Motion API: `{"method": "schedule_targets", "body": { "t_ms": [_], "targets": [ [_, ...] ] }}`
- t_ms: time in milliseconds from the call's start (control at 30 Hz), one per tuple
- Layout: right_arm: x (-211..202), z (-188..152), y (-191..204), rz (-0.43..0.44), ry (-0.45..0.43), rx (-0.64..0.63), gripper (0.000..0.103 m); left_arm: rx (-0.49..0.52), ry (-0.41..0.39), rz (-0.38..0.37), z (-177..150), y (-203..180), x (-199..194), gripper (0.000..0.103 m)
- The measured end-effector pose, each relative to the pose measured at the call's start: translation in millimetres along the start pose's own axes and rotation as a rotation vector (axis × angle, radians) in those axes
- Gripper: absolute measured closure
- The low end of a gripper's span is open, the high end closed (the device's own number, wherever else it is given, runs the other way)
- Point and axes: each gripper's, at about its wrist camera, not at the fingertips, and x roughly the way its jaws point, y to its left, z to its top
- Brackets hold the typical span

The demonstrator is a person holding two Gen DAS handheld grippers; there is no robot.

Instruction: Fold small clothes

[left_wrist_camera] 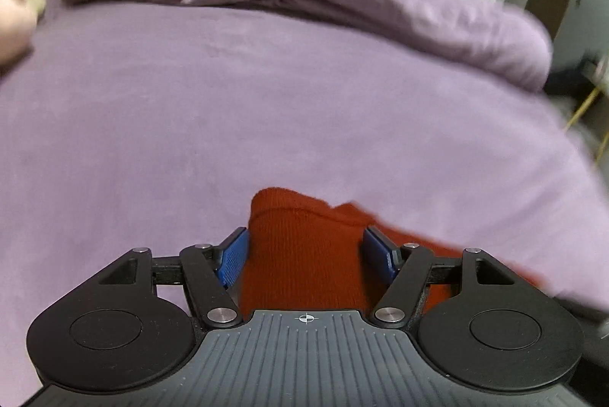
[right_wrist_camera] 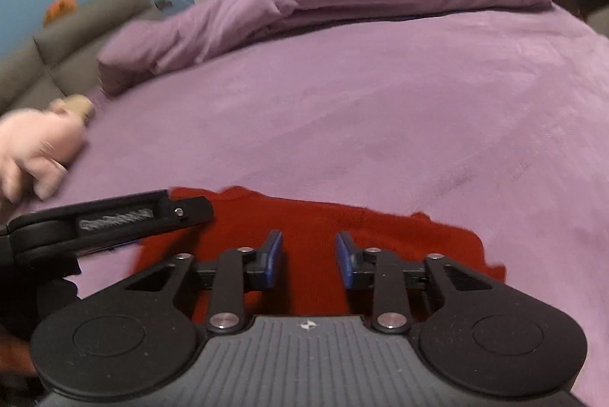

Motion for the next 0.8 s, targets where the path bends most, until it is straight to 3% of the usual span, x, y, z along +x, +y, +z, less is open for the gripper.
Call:
{"method": "schedule_targets", "body": {
  "t_ms": [167, 267, 433, 633, 733, 767, 800],
  "targets": [
    [29, -8, -19, -0.106, -0.059, -0.009, 0.081, 0.015, 0.060, 0.022, 0, -7, 37, 0.019],
    [40, -11, -39, -0.071, -0.075, 0.087, 0.081, 0.013, 0.065, 0.026, 1, -10, 46, 0.016],
    [44, -27, -45, -0.064, -0.115, 0.071, 0.080, -0.013, 0.042, 0.014, -6, -5, 48, 0.014],
    [44, -21, -45, -0.037, -0.112, 0.116, 0.077, -0.021, 0.061, -0.002, -1, -4, 42, 0.013],
    [28, -15, -44, -0.021, -0.079, 0.161, 0.063, -0.021, 0.095, -0.058, -2, 9, 22, 0.013],
    [17, -15, -45, -0.007, -0.065, 0.172, 0.047, -0.011, 0.107, -0.092, -6, 15, 11, 0.013],
    [4, -17, -48, 0.011, -0.063, 0.180, 0.042, 0.005, 0.108, -0.125, -13, 23, -4, 0.013]
  ]
}}
